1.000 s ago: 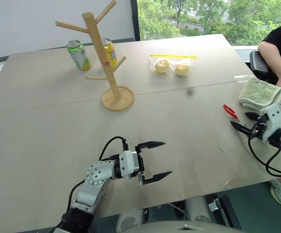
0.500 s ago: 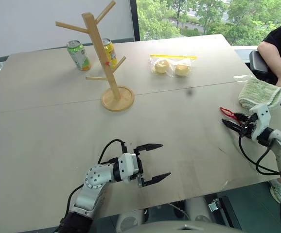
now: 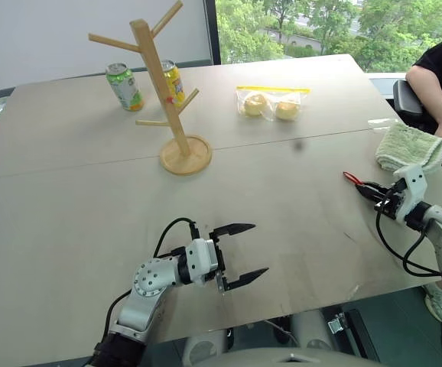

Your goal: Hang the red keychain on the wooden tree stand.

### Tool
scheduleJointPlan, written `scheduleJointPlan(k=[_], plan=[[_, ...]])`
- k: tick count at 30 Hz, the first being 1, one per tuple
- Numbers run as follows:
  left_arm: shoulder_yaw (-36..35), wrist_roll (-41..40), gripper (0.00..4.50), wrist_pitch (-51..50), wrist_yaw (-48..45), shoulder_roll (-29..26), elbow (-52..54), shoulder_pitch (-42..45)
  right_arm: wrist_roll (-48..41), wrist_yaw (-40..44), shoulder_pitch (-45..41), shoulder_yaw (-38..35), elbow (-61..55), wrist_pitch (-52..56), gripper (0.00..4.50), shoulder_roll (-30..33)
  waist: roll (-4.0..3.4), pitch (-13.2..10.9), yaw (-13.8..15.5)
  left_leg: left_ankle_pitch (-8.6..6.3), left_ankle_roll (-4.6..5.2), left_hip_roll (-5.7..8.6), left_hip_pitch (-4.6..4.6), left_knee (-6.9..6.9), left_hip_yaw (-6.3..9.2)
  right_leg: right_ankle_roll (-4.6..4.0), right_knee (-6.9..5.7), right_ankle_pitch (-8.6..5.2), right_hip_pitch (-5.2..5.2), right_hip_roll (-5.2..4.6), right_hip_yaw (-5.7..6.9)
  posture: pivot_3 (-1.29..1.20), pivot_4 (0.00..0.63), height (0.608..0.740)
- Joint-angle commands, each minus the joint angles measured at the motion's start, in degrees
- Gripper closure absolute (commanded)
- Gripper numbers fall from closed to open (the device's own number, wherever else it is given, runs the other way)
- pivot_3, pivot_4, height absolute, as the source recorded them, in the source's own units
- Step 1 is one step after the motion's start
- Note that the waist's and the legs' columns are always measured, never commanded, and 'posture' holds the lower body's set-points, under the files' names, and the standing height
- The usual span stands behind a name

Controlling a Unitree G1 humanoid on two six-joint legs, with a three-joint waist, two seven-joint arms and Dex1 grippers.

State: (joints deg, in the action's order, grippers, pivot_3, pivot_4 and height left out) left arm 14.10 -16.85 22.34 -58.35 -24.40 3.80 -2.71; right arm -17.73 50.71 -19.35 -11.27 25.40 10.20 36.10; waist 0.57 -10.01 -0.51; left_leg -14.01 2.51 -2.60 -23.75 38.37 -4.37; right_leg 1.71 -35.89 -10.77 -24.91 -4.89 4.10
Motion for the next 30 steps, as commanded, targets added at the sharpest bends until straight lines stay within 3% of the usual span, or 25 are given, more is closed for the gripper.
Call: scheduleJointPlan(k=[1, 5, 10, 14, 22, 30], plan=[[-0.9, 0.7, 0.00, -0.6, 2.7, 0.8, 2.1, 0.6, -0.8, -0.3, 0.1, -0.5, -4.3, 1.3, 4.46, 0.4, 0.00, 0.0, 0.0, 0.00, 0.00, 0.00, 0.00, 0.00, 0.00, 0.01, 0.00, 0.00, 0.00, 0.00, 0.00, 0.00, 0.150, 0.740], [-3.9, -0.8, 0.00, -8.2, 10.7, 2.9, 6.3, 2.3, -4.0, -1.4, -2.2, -0.9, -14.5, 5.9, 4.46, 0.1, -0.04, 0.0, 0.0, 0.00, 0.00, 0.00, -0.02, 0.01, 0.01, 0.21, -0.03, 0.12, -0.02, 0.00, -0.01, 0.00, 0.150, 0.740], [-8.2, -3.7, 0.00, -26.0, 25.8, 6.5, 18.8, 7.1, -8.0, -4.2, -8.4, 1.4, -28.5, 13.0, 4.46, -2.0, -0.01, 0.0, 0.1, 0.00, 0.00, 0.00, -0.02, 0.02, 0.06, 0.23, -0.05, 0.13, -0.01, 0.00, 0.01, 0.00, 0.150, 0.740], [-14.6, -4.9, 0.00, -42.3, 40.4, 8.1, 30.4, 14.8, -9.5, -7.3, -17.9, 7.2, -37.5, 16.2, 4.46, -8.0, 0.11, -0.2, -0.3, 0.01, -0.01, 0.00, -0.08, 0.04, 0.14, 0.24, -0.15, 0.14, -0.05, 0.04, 0.02, 0.00, 0.150, 0.740], [-25.2, -12.9, 0.00, -62.4, 55.2, 9.2, 40.3, 23.2, -9.5, -9.0, -25.7, 13.1, -40.2, 14.8, 4.46, -15.8, 0.33, -0.2, 0.4, 0.02, -0.03, 0.17, -0.14, 0.07, 0.27, 0.05, -0.06, 0.25, 0.06, 0.03, -0.02, 0.00, 0.150, 0.740], [-27.6, -17.9, 0.00, -73.6, 61.4, 9.1, 49.4, 17.1, -8.9, -5.6, -27.6, 16.8, -37.5, 10.2, 4.46, -19.9, 0.35, -0.2, 0.0, 0.05, -0.07, 0.24, -0.06, 0.09, 0.32, 0.04, -0.13, 0.26, 0.12, 0.09, -0.16, 0.00, 0.150, 0.740]])
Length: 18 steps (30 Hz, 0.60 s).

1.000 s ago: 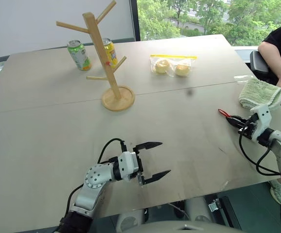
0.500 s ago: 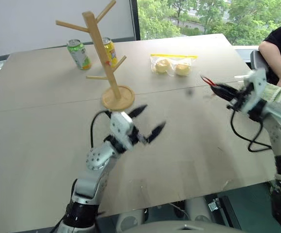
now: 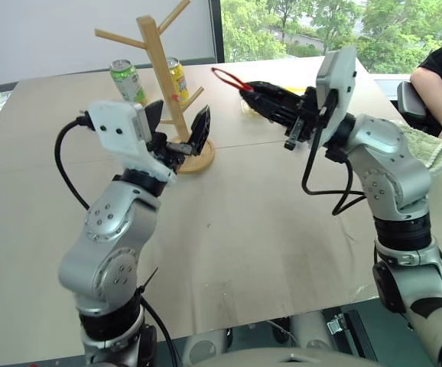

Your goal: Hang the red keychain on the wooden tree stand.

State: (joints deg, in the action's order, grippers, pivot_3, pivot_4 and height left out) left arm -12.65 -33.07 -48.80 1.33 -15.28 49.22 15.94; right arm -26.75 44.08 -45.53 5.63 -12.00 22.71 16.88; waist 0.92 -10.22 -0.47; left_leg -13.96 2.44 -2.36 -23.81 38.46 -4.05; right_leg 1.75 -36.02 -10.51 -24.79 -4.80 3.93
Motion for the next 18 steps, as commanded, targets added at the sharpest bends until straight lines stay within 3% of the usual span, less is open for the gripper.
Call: scheduleJointPlan(k=[1, 12, 18], plan=[[-1.0, -2.0, 0.00, -3.2, 2.0, -0.1, 4.6, -2.8, 0.5, 1.4, -1.6, 0.4, 0.7, -3.2, 4.46, -1.0, 0.00, 0.0, 0.0, 0.01, -0.02, 0.00, 0.01, 0.00, 0.00, -0.01, -0.01, 0.00, 0.00, 0.00, 0.00, 0.00, 0.150, 0.740], [-2.8, -0.9, 0.00, -3.1, 1.7, -1.3, 5.9, -10.7, 4.0, 1.7, -5.6, 3.5, 9.9, -7.6, 4.46, -7.7, 0.01, 0.0, -0.2, 0.04, -0.07, -0.02, 0.01, -0.01, -0.01, -0.04, -0.03, 0.01, -0.01, 0.06, 0.00, 0.00, 0.150, 0.740], [-2.4, -0.3, 0.00, -2.3, 2.2, -1.0, 5.9, -10.4, 5.4, 1.7, -7.6, 3.7, 16.2, -9.5, 4.46, -11.0, 0.01, 0.0, -0.2, 0.04, -0.08, -0.02, 0.00, -0.01, -0.02, -0.05, -0.02, 0.01, -0.02, 0.07, 0.01, 0.00, 0.150, 0.740]])
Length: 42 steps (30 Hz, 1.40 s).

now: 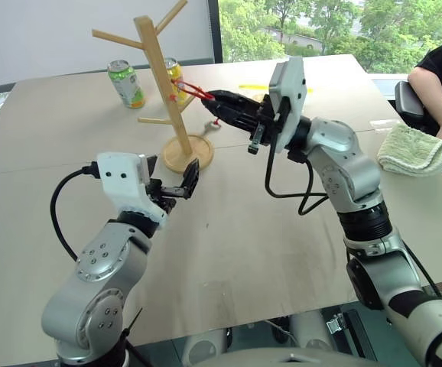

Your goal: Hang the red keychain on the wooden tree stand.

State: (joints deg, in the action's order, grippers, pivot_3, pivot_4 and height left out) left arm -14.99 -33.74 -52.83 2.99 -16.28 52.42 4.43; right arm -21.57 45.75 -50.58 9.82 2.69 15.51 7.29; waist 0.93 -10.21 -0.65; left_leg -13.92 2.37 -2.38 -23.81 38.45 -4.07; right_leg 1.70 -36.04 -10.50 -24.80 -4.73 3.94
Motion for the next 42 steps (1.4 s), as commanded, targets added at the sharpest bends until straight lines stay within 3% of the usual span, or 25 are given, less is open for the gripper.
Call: scheduleJointPlan(k=[1, 17, 42], plan=[[0.0, 0.4, 0.00, 1.8, 0.7, -0.1, 2.8, 1.4, 0.3, 0.1, -3.1, -0.8, 3.3, -2.9, 4.46, -2.0, 0.00, 0.0, 0.0, 0.00, 0.00, 0.00, 0.00, 0.00, 0.01, 0.00, 0.00, 0.00, 0.00, 0.00, 0.00, 0.00, 0.150, 0.740], [0.6, 1.3, 0.00, 8.0, -0.1, 0.0, 5.3, 2.3, 3.6, 2.1, -6.5, -1.1, 16.4, -9.4, 4.46, -5.5, 0.00, 0.0, -0.1, 0.00, 0.00, 0.00, -0.02, -0.03, 0.00, -0.01, 0.02, 0.01, 0.00, 0.02, -0.02, 0.00, 0.150, 0.740], [2.2, 2.6, 0.00, 9.0, 0.9, 0.4, 4.3, 3.3, 7.6, 0.0, -12.1, -3.2, 32.4, -16.1, 4.46, -8.6, 0.00, 0.0, -0.1, 0.00, 0.00, 0.00, -0.02, -0.04, 0.00, -0.01, 0.04, 0.01, 0.00, 0.03, -0.02, 0.00, 0.150, 0.740]])
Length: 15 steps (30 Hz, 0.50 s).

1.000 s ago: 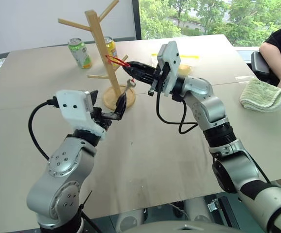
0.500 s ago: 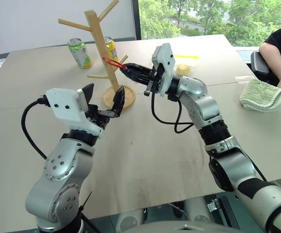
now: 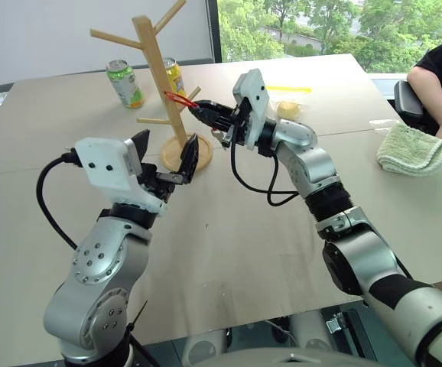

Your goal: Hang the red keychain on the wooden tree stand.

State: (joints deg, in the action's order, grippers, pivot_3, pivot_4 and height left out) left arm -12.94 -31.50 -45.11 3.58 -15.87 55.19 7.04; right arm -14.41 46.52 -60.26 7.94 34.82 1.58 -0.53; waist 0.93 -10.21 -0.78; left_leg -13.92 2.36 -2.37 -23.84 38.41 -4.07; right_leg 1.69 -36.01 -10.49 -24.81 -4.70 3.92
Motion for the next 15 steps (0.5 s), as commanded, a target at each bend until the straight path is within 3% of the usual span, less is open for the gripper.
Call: scheduleJointPlan(k=[1, 15], plan=[[0.1, 0.4, 0.00, 1.3, 0.3, 0.0, 1.5, 0.7, 0.5, -0.8, -2.6, -1.5, 0.7, -2.5, 4.46, -0.8, 0.00, 0.0, 0.0, 0.00, 0.00, 0.00, 0.00, 0.00, 0.00, 0.00, 0.00, 0.00, 0.00, 0.00, 0.00, 0.00, 0.150, 0.740], [1.0, 1.1, 0.00, 1.6, 0.7, 0.7, 1.2, 1.2, 1.4, -1.5, -4.7, -2.4, 5.3, -4.5, 4.46, -2.0, 0.00, 0.0, 0.0, 0.00, 0.00, 0.00, 0.00, 0.00, 0.01, 0.00, 0.00, 0.00, 0.00, 0.00, 0.00, 0.00, 0.150, 0.740]])
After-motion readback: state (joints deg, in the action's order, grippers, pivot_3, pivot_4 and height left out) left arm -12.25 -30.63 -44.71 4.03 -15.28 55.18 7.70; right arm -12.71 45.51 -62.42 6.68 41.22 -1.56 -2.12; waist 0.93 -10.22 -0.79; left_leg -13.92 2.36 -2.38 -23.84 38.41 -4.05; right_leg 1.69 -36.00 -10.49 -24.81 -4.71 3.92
